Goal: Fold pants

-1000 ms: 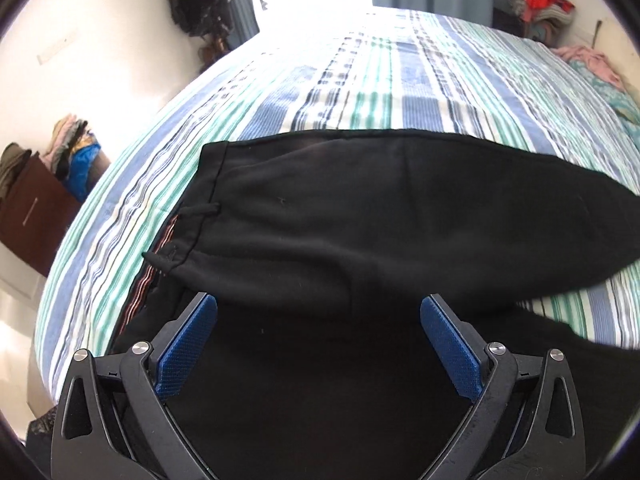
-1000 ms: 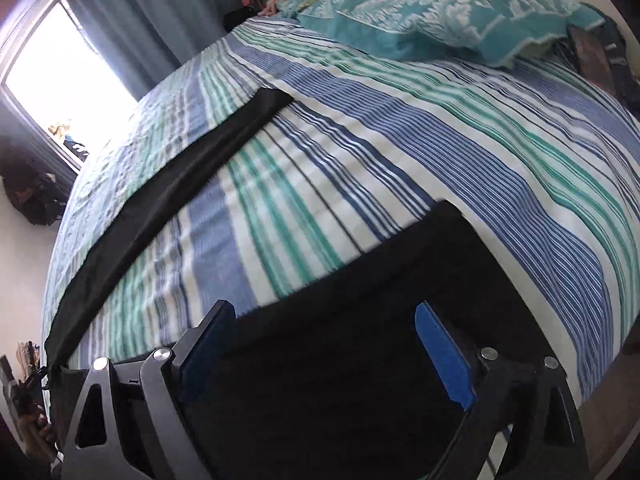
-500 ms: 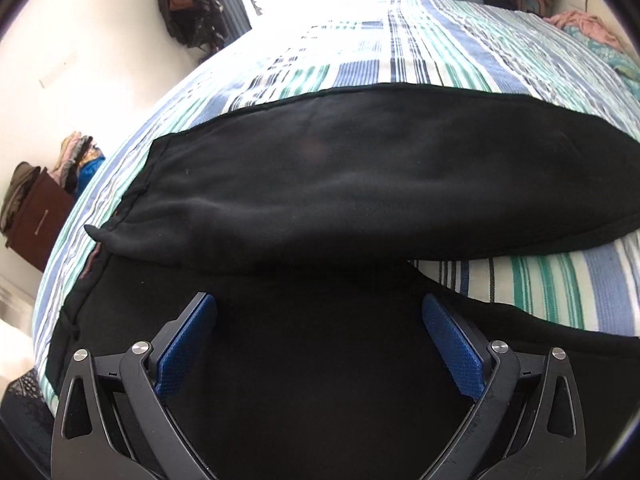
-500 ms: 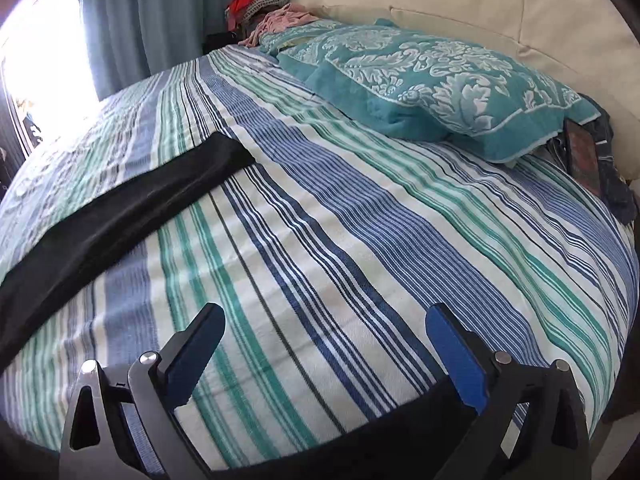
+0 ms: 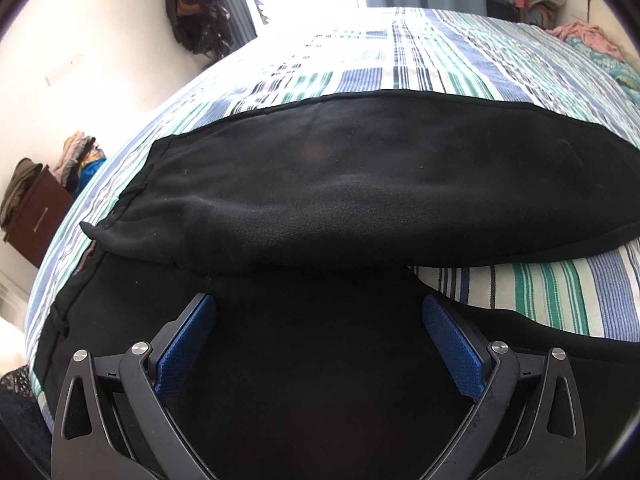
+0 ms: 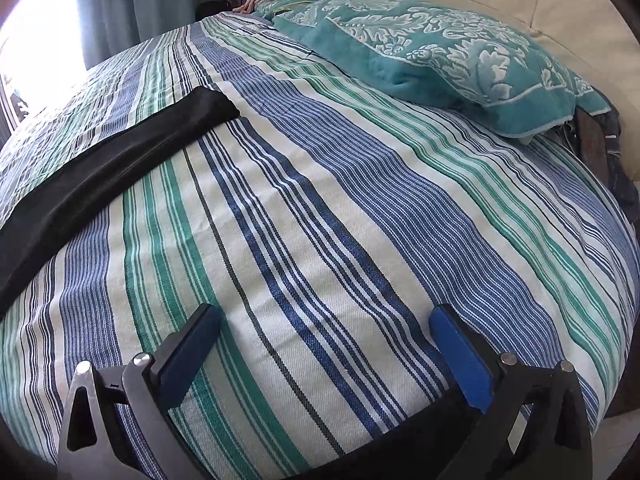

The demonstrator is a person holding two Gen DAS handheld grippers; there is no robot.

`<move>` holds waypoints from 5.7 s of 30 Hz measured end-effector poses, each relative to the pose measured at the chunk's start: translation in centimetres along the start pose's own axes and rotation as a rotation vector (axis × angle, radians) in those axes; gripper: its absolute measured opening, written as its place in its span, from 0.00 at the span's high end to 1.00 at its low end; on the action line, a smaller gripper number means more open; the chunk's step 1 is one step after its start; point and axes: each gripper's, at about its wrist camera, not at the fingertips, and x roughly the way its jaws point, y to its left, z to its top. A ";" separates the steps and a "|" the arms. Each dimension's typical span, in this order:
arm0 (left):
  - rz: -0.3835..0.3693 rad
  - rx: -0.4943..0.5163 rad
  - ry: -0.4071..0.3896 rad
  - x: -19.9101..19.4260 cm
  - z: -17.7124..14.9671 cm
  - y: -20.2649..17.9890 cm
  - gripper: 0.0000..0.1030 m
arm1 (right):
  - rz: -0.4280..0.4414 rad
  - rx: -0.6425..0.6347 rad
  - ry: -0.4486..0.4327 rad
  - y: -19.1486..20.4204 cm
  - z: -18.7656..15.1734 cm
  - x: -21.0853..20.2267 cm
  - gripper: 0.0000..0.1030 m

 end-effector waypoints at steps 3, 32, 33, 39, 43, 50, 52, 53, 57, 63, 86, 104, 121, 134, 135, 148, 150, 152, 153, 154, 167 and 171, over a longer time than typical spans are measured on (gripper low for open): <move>0.004 0.002 -0.001 0.0 0.0 0.0 0.01 | -0.001 -0.001 0.001 -0.1 0.1 0.0 0.00; -0.043 -0.036 0.004 0.3 -0.1 0.6 0.01 | 0.017 0.009 0.006 -0.1 0.1 0.1 0.00; -0.044 -0.037 0.005 0.3 -0.1 0.7 0.01 | 0.009 -0.002 0.011 0.0 0.3 0.2 0.00; -0.110 -0.013 0.091 -0.6 1.0 1.8 0.01 | 0.059 -0.042 0.094 -0.5 1.1 0.2 0.00; -0.131 0.066 0.052 -3.3 0.9 4.0 0.01 | 0.132 -0.012 0.059 -1.0 0.5 -4.9 0.00; -0.041 -0.013 0.082 -1.5 -3.2 10.8 0.00 | 0.461 -0.138 -0.073 6.8 -7.2 -14.7 0.00; -0.043 -0.108 0.052 -2.0 -4.8 13.3 0.00 | 0.485 -0.197 -0.095 10.1 -10.0 -15.8 0.00; -0.018 -0.146 0.061 -2.1 -5.5 14.3 0.00 | 0.482 -0.223 -0.090 11.6 -11.4 -15.9 0.00; 0.019 -0.209 0.058 -2.2 -7.4 16.8 0.00 | 0.375 -0.407 0.015 16.4 -16.0 -13.8 0.00; -0.018 -0.202 0.110 -3.4 -6.7 15.9 0.01 | 0.414 -0.392 -0.078 15.4 -17.2 -12.7 0.00; 0.025 -0.162 0.002 5.6 3.1 13.0 0.00 | 0.377 -0.321 -0.016 9.2 10.0 -6.9 0.00; 0.061 -0.154 -0.044 6.1 2.8 12.1 0.01 | 0.282 -0.262 0.138 13.2 22.5 12.1 0.91; 0.111 -0.122 -0.008 6.0 3.6 11.4 0.01 | 0.196 0.007 -0.014 -4.0 -8.1 -12.1 0.90; -0.243 -0.008 -0.004 -2.3 1.3 8.1 0.01 | 0.471 0.105 -0.236 -0.4 -13.3 -20.7 0.24; -0.301 -0.003 0.016 -2.0 0.9 7.7 0.01 | 0.482 0.056 -0.240 1.2 -13.4 -20.7 0.24; -0.321 0.014 0.004 -0.6 -2.5 6.2 0.00 | 0.505 -0.206 -0.128 8.8 -15.4 -17.9 0.23; -0.318 0.016 0.002 -0.7 -2.5 6.1 0.00 | 0.525 -0.186 -0.113 8.5 -15.3 -17.6 0.23; -0.314 0.018 0.001 -0.5 -2.3 6.0 0.00 | 0.555 -0.145 -0.116 7.8 -15.1 -17.6 0.23; -0.312 0.019 -0.001 -0.5 -2.4 6.1 0.00 | 0.577 -0.113 -0.117 7.2 -15.0 -17.5 0.23; -0.310 0.020 -0.004 -0.5 -2.4 6.1 0.00 | 0.601 -0.075 -0.113 6.6 -14.9 -17.3 0.23; -0.307 0.018 -0.014 -0.7 -2.7 6.0 0.00 | 0.669 0.530 -0.023 0.1 -12.9 -10.2 0.23; -0.305 0.019 -0.013 -0.8 -2.7 6.0 0.00 | 0.631 0.589 -0.052 -0.3 -11.8 -9.1 0.38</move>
